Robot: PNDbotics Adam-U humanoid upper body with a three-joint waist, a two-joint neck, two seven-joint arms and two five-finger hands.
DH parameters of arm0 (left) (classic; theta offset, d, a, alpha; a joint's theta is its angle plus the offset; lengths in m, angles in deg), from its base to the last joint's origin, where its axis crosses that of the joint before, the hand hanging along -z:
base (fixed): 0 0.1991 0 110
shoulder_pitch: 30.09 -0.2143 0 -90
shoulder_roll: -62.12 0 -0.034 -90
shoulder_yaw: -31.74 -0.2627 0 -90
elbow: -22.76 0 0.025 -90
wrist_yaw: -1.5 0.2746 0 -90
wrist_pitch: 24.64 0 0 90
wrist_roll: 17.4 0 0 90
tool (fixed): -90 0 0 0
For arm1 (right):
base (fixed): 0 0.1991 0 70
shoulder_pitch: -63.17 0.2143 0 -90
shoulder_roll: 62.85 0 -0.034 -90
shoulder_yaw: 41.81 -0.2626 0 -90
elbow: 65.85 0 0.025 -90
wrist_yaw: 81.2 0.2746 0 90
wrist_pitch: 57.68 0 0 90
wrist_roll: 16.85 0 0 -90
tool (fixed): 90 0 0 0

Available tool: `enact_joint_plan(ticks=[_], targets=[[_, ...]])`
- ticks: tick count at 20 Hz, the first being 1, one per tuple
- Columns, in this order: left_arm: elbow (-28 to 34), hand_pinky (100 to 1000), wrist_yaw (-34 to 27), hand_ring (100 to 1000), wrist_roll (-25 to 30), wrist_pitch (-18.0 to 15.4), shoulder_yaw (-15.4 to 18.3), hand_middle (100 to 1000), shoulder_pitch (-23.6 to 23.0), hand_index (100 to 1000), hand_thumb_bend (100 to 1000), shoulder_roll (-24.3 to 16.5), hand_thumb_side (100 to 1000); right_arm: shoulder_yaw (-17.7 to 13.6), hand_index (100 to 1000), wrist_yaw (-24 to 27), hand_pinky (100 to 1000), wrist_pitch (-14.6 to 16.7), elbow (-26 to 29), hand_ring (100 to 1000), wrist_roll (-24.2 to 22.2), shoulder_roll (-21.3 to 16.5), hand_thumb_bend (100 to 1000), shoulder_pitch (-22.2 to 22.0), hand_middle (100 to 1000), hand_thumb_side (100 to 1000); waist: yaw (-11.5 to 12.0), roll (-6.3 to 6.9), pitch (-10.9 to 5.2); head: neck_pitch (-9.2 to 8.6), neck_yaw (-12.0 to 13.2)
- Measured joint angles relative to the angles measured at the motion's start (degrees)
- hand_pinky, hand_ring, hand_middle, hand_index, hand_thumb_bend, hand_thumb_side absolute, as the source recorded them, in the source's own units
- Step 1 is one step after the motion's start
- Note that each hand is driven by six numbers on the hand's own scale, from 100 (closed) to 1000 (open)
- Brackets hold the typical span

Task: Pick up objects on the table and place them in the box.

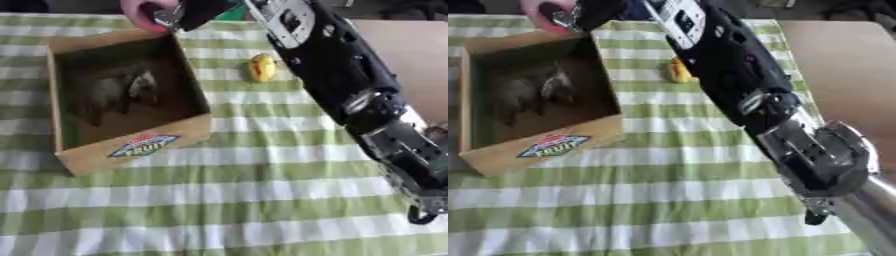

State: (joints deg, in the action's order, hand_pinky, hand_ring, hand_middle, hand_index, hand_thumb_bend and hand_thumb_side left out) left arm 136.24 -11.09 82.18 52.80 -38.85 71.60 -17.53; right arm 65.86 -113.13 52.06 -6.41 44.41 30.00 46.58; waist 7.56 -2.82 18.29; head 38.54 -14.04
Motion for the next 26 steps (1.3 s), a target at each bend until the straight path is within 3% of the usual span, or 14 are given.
enact_joint_plan(ticks=[2,3,4,9,13,19,22,26], targets=[[0.00,474,-0.03,702,0.06,0.06,-0.16,663,0.08,749,100,0.01,951,-0.01,617,-1.76,630,1.10,-1.91,644,-0.04,1.23,100,-0.29,346,491,0.26,0.00,0.13,-0.01,-0.52],[0.00,474,-0.05,702,0.07,0.07,-0.17,663,0.13,749,100,0.01,951,-0.01,618,-2.57,630,1.59,-2.78,645,-0.01,1.86,100,-0.49,346,286,0.32,0.00,0.15,-0.02,-0.72],[0.00,474,-0.07,701,0.08,0.07,-0.18,663,0.22,749,100,0.02,952,-0.01,611,-3.31,630,2.05,-3.55,648,0.03,2.42,100,-0.73,351,493,0.35,0.00,0.20,-0.03,-0.78],[0.00,474,-0.30,697,0.11,0.10,-0.20,664,0.45,749,100,0.05,954,-0.05,624,-7.93,630,4.25,-7.23,666,0.71,5.05,100,-2.13,377,484,0.67,0.04,0.61,-0.33,-0.78],[0.00,474,-0.37,697,0.21,0.17,-0.20,664,0.49,749,100,0.07,957,-0.64,668,-12.15,642,5.87,-8.94,697,2.11,6.33,100,-2.54,455,451,0.73,0.12,0.78,-0.35,-0.74],[0.00,474,-0.38,697,0.38,0.33,-0.21,663,0.52,749,100,0.09,958,-1.28,815,-15.93,672,7.63,-9.55,764,3.20,6.90,100,-2.79,597,580,0.72,0.19,0.90,-0.35,-0.49],[0.00,474,-0.38,697,0.48,0.41,-0.22,662,0.52,749,100,0.10,959,-1.41,887,-16.67,689,8.19,-9.44,791,2.83,6.91,243,-2.79,664,596,0.70,0.22,0.96,-0.35,-0.43],[0.00,474,-0.38,697,0.57,0.41,-0.22,661,0.52,748,100,0.11,959,-1.82,893,-16.74,695,8.41,-8.00,799,1.39,6.88,298,-2.79,681,601,0.61,0.24,0.98,-0.35,-0.19]])
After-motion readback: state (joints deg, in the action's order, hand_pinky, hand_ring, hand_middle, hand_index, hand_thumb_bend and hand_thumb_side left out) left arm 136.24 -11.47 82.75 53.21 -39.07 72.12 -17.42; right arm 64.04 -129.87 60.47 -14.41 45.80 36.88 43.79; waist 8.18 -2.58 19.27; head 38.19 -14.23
